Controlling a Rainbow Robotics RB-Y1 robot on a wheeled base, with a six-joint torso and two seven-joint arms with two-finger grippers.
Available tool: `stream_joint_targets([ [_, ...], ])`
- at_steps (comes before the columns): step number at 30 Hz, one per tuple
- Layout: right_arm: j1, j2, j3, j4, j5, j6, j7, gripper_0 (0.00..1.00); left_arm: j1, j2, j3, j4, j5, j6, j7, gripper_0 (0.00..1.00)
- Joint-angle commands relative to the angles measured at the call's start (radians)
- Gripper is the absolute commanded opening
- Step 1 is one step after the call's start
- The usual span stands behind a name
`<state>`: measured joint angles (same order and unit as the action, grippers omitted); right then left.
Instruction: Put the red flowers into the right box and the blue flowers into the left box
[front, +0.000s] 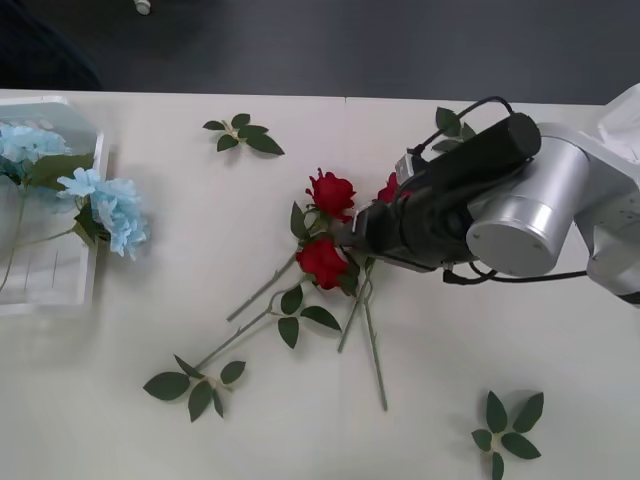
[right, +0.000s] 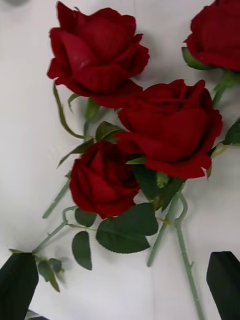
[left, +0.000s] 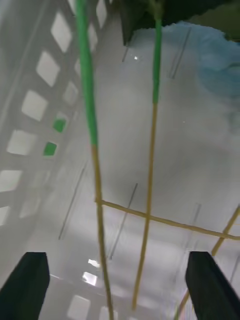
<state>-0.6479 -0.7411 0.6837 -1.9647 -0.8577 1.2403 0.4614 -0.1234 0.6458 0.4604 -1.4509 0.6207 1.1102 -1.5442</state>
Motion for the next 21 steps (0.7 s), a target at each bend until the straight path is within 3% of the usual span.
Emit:
stream_joint_targets([
  [1, -0.036, 0.022, 0.016, 0.032, 0.046, -0.009, -0.047, 1.0, -0.018, 0.02, -0.023, -0.063, 0.027, 0.016, -0.005, 1.0],
  [6, -0.036, 0.026, 0.016, 0.072, 0.094, -0.007, -0.066, 1.0, 0.01, 0.02, -0.036, -0.178, 0.043, 0.076, -0.011, 1.0],
  [15, -0.036, 0.028, 0.016, 0.095, 0.193, 0.036, -0.145, 1.0, 0.079, 0.02, 0.081, -0.381, 0.079, 0.186, -0.004, 1.0],
  [21, -0.035, 0.029, 0.016, 0.099, 0.233, 0.051, -0.231, 1.0, 0.125, 0.02, 0.034, -0.52, 0.085, 0.195, -0.074, 1.0],
])
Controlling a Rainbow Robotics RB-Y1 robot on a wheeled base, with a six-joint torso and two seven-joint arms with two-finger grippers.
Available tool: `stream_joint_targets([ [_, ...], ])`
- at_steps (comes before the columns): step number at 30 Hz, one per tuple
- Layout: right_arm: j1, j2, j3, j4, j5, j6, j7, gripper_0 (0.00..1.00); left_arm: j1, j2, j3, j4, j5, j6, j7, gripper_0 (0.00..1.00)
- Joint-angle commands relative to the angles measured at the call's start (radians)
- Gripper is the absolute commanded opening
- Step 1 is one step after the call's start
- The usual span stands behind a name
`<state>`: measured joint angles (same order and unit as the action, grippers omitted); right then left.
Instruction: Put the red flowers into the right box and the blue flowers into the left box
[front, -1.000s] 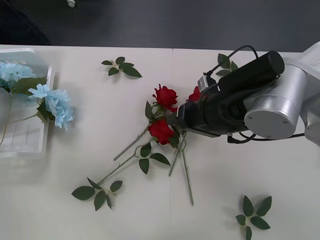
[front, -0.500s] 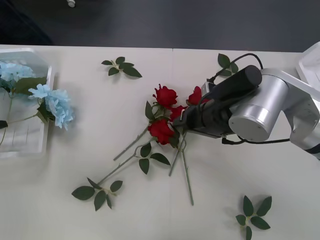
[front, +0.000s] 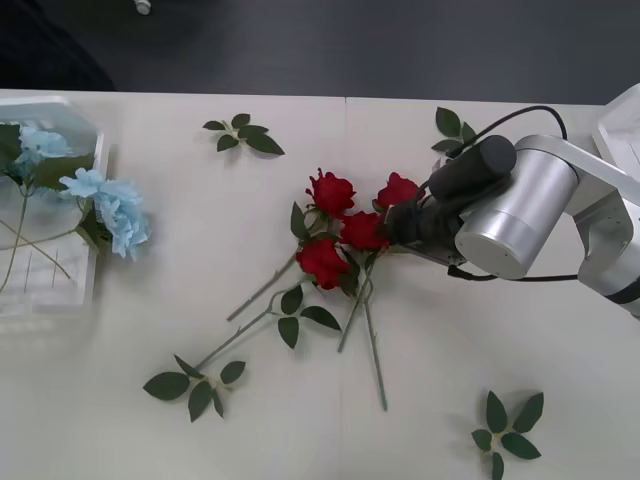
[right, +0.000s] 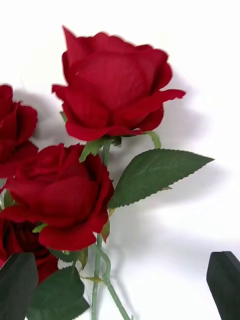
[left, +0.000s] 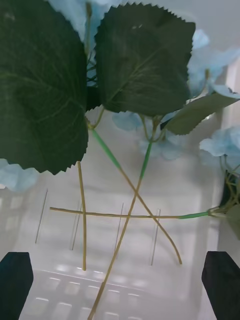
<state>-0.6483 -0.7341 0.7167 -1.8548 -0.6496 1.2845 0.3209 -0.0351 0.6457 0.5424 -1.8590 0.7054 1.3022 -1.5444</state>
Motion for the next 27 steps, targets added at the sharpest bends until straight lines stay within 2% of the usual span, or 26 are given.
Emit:
stream_joint_targets([
  [1, -0.036, 0.022, -0.017, -0.01, 0.031, 0.012, -0.102, 1.0, 0.044, 0.022, -0.064, -0.132, -0.004, 0.006, -0.105, 1.0],
  [10, -0.036, 0.022, -0.028, 0.008, 0.058, 0.076, -0.22, 1.0, 0.044, 0.02, -0.246, -0.198, 0.0, 0.029, -0.465, 1.0],
  [15, -0.034, 0.019, -0.028, 0.026, 0.07, 0.072, -0.21, 0.99, -0.016, 0.02, -0.32, -0.181, -0.021, 0.15, -0.678, 1.0],
  [17, -0.036, 0.019, -0.028, 0.029, 0.077, 0.064, -0.207, 0.68, -0.037, 0.02, -0.326, -0.18, -0.026, 0.2, -0.72, 1.0],
  [18, -0.034, 0.016, -0.028, 0.032, 0.076, 0.058, -0.204, 0.57, -0.045, 0.02, -0.326, -0.178, -0.027, 0.218, -0.738, 1.0],
  [19, -0.036, 0.016, -0.028, 0.034, 0.077, 0.05, -0.201, 0.35, -0.055, 0.022, -0.326, -0.174, -0.029, 0.238, -0.761, 1.0],
  [21, -0.034, 0.016, -0.028, 0.039, 0.076, 0.039, -0.194, 0.02, -0.077, 0.022, -0.32, -0.149, -0.032, 0.264, -0.793, 1.0],
  [27, -0.036, 0.016, -0.026, 0.046, 0.068, 0.016, -0.172, 0.0, -0.163, 0.02, -0.318, 0.001, -0.04, 0.256, -0.83, 1.0],
])
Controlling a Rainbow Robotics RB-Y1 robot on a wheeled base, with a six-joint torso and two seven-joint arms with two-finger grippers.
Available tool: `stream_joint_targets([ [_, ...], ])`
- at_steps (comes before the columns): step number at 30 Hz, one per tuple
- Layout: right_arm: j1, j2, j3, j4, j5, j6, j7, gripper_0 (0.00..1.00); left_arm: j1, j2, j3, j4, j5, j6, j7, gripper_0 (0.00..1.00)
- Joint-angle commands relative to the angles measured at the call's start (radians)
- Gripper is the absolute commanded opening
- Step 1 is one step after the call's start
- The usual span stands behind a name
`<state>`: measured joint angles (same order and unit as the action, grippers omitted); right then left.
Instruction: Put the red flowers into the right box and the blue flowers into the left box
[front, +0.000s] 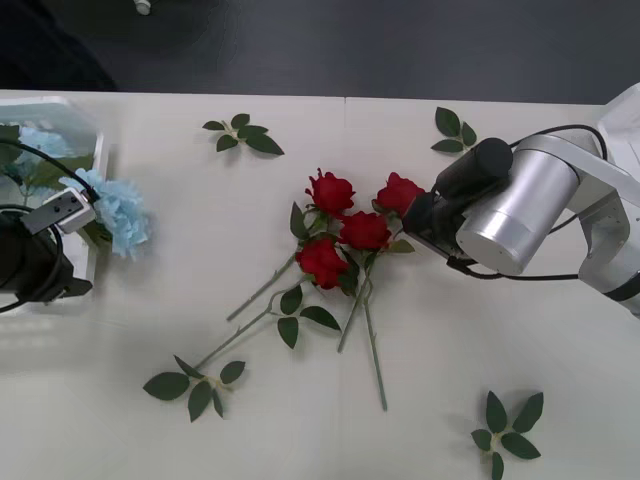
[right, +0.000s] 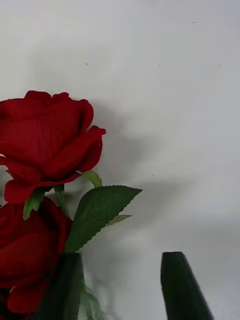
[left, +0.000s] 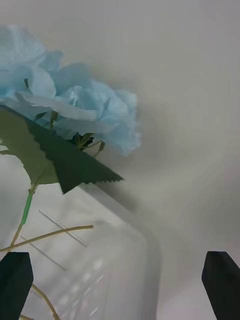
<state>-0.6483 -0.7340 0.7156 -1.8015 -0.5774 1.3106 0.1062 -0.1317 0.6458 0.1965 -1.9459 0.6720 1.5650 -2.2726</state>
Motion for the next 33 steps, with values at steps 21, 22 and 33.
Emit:
stream_joint_targets([
  [21, -0.082, 0.084, 0.054, 0.166, -0.022, -0.125, 0.084, 0.0, -0.198, -0.04, 0.027, 0.42, -0.061, -0.178, -0.263, 1.0],
  [22, -0.085, 0.09, 0.056, 0.177, -0.022, -0.129, 0.086, 0.0, -0.201, -0.043, 0.029, 0.423, -0.068, -0.18, -0.263, 1.0],
  [33, -0.111, 0.151, 0.058, 0.32, -0.004, -0.178, 0.109, 0.0, -0.223, -0.092, 0.029, 0.478, -0.12, -0.207, -0.265, 1.0],
])
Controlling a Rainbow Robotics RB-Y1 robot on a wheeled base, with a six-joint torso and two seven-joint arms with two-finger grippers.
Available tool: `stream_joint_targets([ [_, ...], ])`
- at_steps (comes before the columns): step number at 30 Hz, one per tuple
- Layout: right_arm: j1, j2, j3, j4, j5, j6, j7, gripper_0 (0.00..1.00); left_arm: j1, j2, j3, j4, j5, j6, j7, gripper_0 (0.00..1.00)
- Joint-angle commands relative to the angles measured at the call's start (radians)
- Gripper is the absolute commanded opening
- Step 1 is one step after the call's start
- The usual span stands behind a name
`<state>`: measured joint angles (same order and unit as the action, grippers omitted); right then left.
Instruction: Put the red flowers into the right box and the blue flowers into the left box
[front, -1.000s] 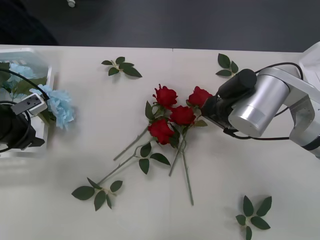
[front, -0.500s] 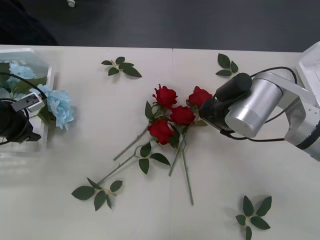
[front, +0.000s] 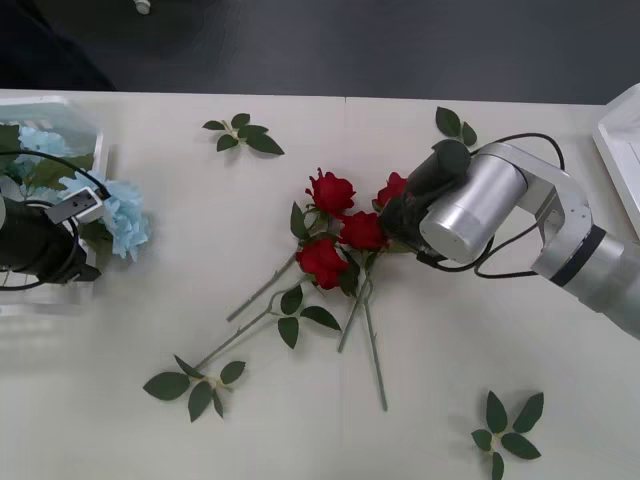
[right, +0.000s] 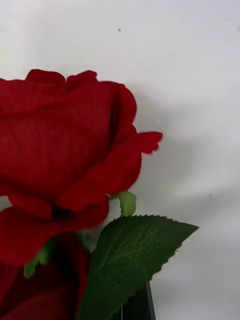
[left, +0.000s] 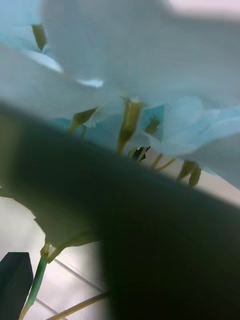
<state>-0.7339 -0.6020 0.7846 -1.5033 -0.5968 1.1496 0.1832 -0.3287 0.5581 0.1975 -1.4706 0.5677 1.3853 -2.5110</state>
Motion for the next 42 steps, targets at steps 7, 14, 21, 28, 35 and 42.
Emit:
stream_joint_targets([
  [7, -0.03, 0.027, -0.011, 0.038, 0.005, -0.06, 0.035, 0.0, -0.027, -0.02, 0.028, 0.015, -0.032, -0.037, -0.026, 0.2],
  [14, -0.033, 0.027, -0.011, 0.038, -0.005, -0.091, 0.05, 0.0, -0.03, -0.02, 0.04, 0.015, -0.026, -0.037, -0.026, 0.0],
  [21, -0.035, 0.027, -0.011, 0.038, -0.026, -0.129, 0.061, 0.0, -0.035, -0.02, 0.059, 0.01, -0.011, -0.037, -0.026, 0.0],
  [28, -0.033, 0.013, 0.016, 0.037, 0.011, -0.199, 0.064, 0.82, -0.035, -0.02, 0.134, -0.027, 0.084, -0.037, -0.02, 0.0],
  [35, -0.033, -0.002, 0.028, 0.035, 0.017, -0.218, 0.068, 0.9, -0.032, -0.02, 0.227, -0.06, 0.199, -0.037, -0.011, 0.0],
  [42, -0.033, -0.013, 0.028, 0.037, -0.005, -0.22, 0.079, 0.9, 0.031, -0.02, 0.319, -0.157, 0.311, -0.037, 0.015, 0.0],
])
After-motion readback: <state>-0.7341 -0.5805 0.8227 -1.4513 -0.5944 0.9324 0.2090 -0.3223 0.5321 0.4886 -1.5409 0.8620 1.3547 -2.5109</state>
